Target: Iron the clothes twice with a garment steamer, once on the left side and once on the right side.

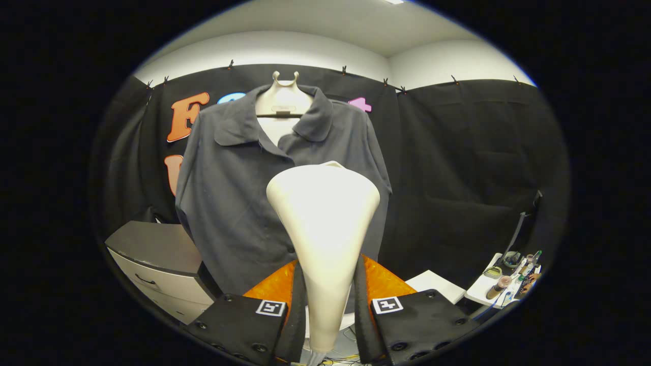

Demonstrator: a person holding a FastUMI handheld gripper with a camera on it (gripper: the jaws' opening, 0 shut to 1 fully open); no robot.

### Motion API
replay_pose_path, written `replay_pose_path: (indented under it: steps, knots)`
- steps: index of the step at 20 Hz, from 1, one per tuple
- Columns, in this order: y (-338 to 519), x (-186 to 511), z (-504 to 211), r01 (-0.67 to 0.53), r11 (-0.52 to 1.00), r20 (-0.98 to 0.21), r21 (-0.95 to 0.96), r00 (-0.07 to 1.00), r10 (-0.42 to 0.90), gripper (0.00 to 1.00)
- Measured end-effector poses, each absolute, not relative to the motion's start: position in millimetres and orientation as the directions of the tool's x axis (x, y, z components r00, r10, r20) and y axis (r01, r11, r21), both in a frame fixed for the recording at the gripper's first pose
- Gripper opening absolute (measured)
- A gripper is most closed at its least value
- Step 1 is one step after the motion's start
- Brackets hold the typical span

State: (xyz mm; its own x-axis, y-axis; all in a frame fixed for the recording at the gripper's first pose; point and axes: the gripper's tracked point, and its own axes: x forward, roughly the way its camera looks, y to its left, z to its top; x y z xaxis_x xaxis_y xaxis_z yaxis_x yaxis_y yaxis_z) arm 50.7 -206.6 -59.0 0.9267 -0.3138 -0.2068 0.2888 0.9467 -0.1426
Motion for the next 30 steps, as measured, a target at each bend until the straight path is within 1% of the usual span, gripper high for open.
replay_pose_path:
  steps: [6,10,12,15,19,24,30]
  knots:
    - [-170,13,8,0.256,0.961,-0.124,-0.108,0.955,-0.269,0.48]
    - [-160,-26,19,0.254,0.961,-0.055,-0.109,0.964,-0.261,0.48]
    - [-157,-37,20,0.263,0.958,-0.043,-0.112,0.962,-0.269,0.48]
    - [-149,-47,14,0.260,0.958,-0.055,-0.124,0.962,-0.268,0.48]
    - [-147,-44,7,0.262,0.958,-0.074,-0.117,0.960,-0.271,0.48]
    - [-132,-36,-1,0.222,0.969,-0.089,-0.112,0.969,-0.232,0.48]
    - [-122,-32,-1,0.203,0.974,-0.084,-0.100,0.974,-0.212,0.48]
